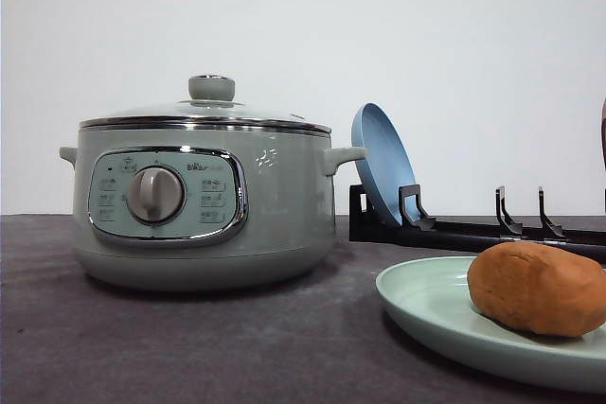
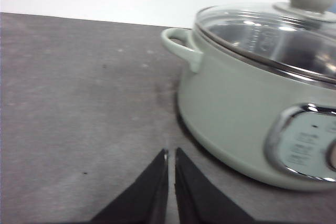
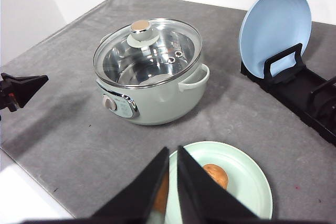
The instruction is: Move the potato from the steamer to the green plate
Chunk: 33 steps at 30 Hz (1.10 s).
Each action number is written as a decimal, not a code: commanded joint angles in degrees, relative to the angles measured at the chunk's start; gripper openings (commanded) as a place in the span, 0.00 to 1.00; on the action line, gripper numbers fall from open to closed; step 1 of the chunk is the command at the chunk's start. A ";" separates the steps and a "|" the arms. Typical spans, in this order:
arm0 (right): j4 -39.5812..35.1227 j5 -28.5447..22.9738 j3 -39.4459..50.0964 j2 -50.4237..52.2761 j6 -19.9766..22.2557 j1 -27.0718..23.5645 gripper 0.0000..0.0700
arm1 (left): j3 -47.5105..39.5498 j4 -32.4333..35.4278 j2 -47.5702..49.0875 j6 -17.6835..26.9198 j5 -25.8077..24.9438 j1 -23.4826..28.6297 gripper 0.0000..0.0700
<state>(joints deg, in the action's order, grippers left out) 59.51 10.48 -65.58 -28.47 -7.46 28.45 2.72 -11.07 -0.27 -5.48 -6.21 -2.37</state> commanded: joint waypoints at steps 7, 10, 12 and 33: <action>-0.41 0.00 -0.85 -0.15 0.46 0.35 0.02 | -2.07 0.58 0.11 -0.04 6.31 0.11 0.03; -0.42 -0.02 -0.85 -0.15 0.46 0.35 0.02 | -2.05 0.21 0.11 0.26 6.50 0.17 0.03; -0.42 -0.02 -0.85 -0.15 0.46 0.35 0.02 | -2.05 0.09 0.11 0.76 6.50 0.17 0.03; -0.42 -0.02 -0.85 -0.15 0.46 0.35 0.02 | -2.03 0.22 0.03 0.91 6.48 0.11 0.03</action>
<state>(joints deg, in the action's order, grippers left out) 59.51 10.48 -65.58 -28.47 -7.46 28.45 1.85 -10.44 -0.30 -5.26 0.10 -2.37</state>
